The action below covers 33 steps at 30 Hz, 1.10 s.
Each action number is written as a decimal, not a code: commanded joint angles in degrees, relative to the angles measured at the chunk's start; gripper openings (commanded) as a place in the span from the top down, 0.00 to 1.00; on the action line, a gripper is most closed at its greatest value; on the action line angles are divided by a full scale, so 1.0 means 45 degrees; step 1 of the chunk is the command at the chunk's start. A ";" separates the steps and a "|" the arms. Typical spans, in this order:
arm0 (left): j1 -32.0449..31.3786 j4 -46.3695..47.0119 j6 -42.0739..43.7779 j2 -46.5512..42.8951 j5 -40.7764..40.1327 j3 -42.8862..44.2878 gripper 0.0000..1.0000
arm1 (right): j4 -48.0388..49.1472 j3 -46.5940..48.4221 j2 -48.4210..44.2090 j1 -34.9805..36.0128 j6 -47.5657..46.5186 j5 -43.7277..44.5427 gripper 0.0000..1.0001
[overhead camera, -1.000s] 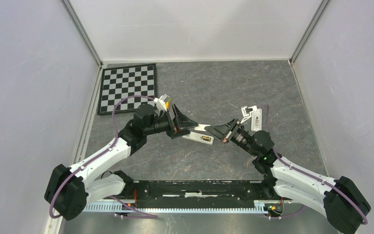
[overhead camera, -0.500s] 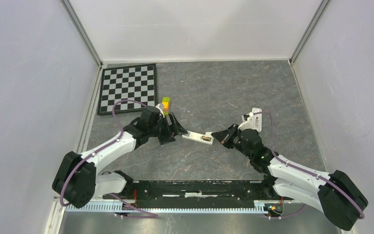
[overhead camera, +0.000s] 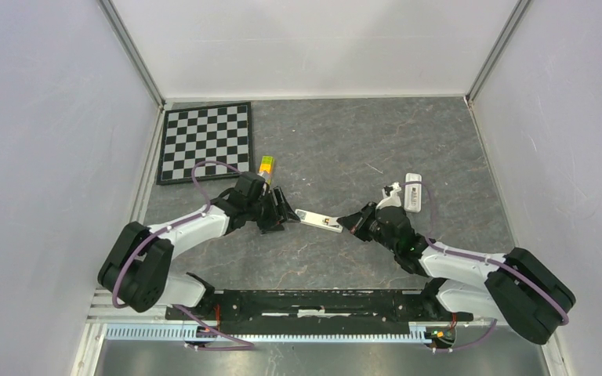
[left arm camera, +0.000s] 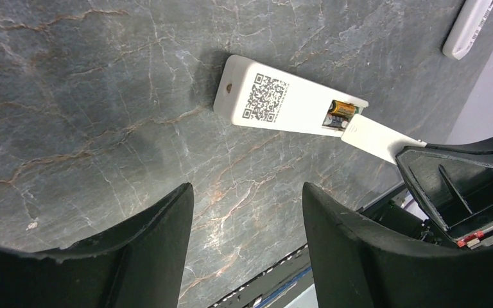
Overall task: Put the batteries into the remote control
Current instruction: Load the battery cover into the remote control.
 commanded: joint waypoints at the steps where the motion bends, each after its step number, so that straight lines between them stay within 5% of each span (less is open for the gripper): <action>1: 0.0029 0.0678 0.0612 0.0231 -0.0079 0.0008 0.32 | 0.1276 0.0206 0.0496 0.0032 0.0108 -0.0308 1.00; 33: 0.0035 0.1072 0.0568 0.0933 0.0221 0.0099 0.36 | 0.2549 -0.0353 0.2292 0.0033 0.0936 0.0446 1.00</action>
